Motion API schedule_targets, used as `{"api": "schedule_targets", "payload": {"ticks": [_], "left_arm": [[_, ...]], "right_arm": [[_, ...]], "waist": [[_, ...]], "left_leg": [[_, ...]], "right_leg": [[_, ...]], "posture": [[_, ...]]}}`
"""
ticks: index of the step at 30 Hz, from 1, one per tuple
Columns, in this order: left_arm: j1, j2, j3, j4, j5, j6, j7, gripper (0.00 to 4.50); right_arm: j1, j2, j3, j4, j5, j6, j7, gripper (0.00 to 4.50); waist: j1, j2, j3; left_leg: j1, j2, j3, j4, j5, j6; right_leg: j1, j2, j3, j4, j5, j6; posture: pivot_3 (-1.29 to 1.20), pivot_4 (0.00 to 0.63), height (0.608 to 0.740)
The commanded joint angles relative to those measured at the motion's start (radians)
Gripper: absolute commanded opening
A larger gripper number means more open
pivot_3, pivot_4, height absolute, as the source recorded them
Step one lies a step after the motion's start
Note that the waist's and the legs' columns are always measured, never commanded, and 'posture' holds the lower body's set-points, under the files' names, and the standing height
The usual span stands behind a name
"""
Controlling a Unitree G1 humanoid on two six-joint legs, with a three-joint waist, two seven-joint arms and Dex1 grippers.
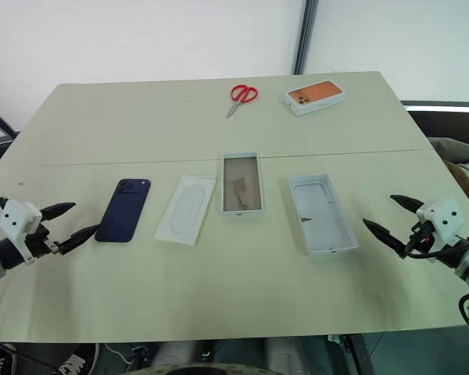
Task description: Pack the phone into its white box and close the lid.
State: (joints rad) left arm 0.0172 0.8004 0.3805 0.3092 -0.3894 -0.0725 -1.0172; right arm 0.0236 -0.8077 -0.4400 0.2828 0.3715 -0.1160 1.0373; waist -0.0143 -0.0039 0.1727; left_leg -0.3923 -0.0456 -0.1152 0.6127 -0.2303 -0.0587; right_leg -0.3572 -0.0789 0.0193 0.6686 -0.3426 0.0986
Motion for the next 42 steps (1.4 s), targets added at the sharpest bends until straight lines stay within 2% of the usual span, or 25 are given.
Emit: {"api": "schedule_targets", "payload": {"ticks": [1, 6, 10, 14, 18, 19, 25, 29, 35, 42], "left_arm": [[-0.011, -0.001, 0.028, -0.063, -0.052, 0.085, 0.023, 4.46], [-0.048, -0.024, 0.008, -0.206, -0.097, 0.255, 0.111, 4.46], [-0.1, -0.094, -0.027, -0.362, -0.14, 0.413, 0.23, 4.46], [-0.193, -0.237, -0.14, -0.499, -0.161, 0.664, 0.452, 4.46], [-0.204, -0.239, -0.257, -0.554, -0.109, 0.783, 0.481, 4.46], [-0.213, -0.246, -0.265, -0.557, -0.135, 0.844, 0.49, 4.46], [-0.251, -0.288, -0.252, -0.571, -0.212, 1.039, 0.541, 4.46], [-0.259, -0.325, -0.24, -0.563, -0.237, 1.105, 0.568, 4.46], [-0.28, -0.438, -0.177, -0.53, -0.294, 1.204, 0.644, 4.46], [-0.318, -0.503, -0.15, -0.483, -0.316, 1.264, 0.672, 4.46]], "right_arm": [[-0.008, 0.001, 0.0, -0.035, 0.007, -0.007, -0.008, 4.48], [-0.023, 0.001, 0.028, -0.12, 0.023, 0.03, -0.015, 4.48], [-0.036, 0.026, 0.074, -0.243, 0.039, 0.09, -0.043, 4.48], [-0.075, 0.064, 0.152, -0.366, 0.034, 0.138, -0.079, 4.48], [-0.079, 0.062, 0.205, -0.425, 0.015, 0.152, -0.063, 4.48], [-0.074, 0.056, 0.217, -0.45, 0.023, 0.164, -0.05, 4.48], [-0.036, 0.035, 0.242, -0.542, 0.071, 0.235, 0.002, 4.48], [-0.035, 0.039, 0.237, -0.516, 0.047, 0.217, -0.002, 4.48], [-0.046, 0.05, 0.237, -0.483, 0.027, 0.184, -0.017, 4.48], [-0.052, 0.061, 0.247, -0.469, 0.014, 0.165, -0.03, 4.48]], "waist": [[0.0, 0.0, 0.0], [0.0, 0.0, 0.0], [0.001, 0.0, 0.0], [0.003, -0.001, 0.0], [-0.004, -0.004, 0.002], [-0.004, -0.004, 0.002], [0.004, -0.004, 0.002], [0.004, -0.005, 0.003], [0.007, -0.004, 0.002], [0.011, -0.004, 0.002]], "left_leg": [[0.0, 0.0, 0.0, 0.0, 0.0, 0.0], [0.0, 0.0, 0.0, 0.0, 0.0, 0.0], [0.0, 0.0, -0.001, 0.001, 0.0, 0.0], [0.0, 0.0, 0.0, 0.001, 0.0, 0.0], [-0.001, 0.0, 0.0, 0.002, 0.0, 0.0], [-0.001, 0.0, 0.0, 0.002, 0.0, 0.0], [0.0, 0.0, -0.001, 0.002, 0.0, 0.0], [0.0, -0.001, 0.0, 0.003, 0.0, 0.0], [0.0, -0.001, 0.0, 0.003, 0.0, 0.0], [0.0, -0.002, 0.0, 0.005, 0.0, 0.0]], "right_leg": [[0.0, 0.0, 0.0, 0.0, 0.0, 0.0], [0.0, 0.0, 0.0, 0.0, 0.0, 0.0], [0.0, 0.0, 0.0, 0.0, 0.001, 0.001], [0.001, 0.0, 0.0, 0.0, 0.002, 0.003], [0.0, 0.002, 0.0, 0.0, 0.002, 0.004], [0.0, 0.003, 0.0, 0.0, 0.002, 0.004], [0.001, 0.004, 0.0, 0.0, 0.002, 0.004], [0.001, 0.003, 0.0, -0.001, 0.003, 0.004], [0.002, 0.003, 0.0, -0.001, 0.003, 0.004], [0.003, 0.003, 0.0, -0.001, 0.003, 0.006]], "posture": [[0.0, 0.15, 0.74], [0.0, 0.15, 0.74], [0.0, 0.15, 0.74], [0.0, 0.15, 0.74], [0.0, 0.15, 0.74], [0.0, 0.15, 0.74], [0.0, 0.15, 0.74], [0.0, 0.15, 0.74], [0.0, 0.15, 0.74], [0.0, 0.15, 0.74]]}}
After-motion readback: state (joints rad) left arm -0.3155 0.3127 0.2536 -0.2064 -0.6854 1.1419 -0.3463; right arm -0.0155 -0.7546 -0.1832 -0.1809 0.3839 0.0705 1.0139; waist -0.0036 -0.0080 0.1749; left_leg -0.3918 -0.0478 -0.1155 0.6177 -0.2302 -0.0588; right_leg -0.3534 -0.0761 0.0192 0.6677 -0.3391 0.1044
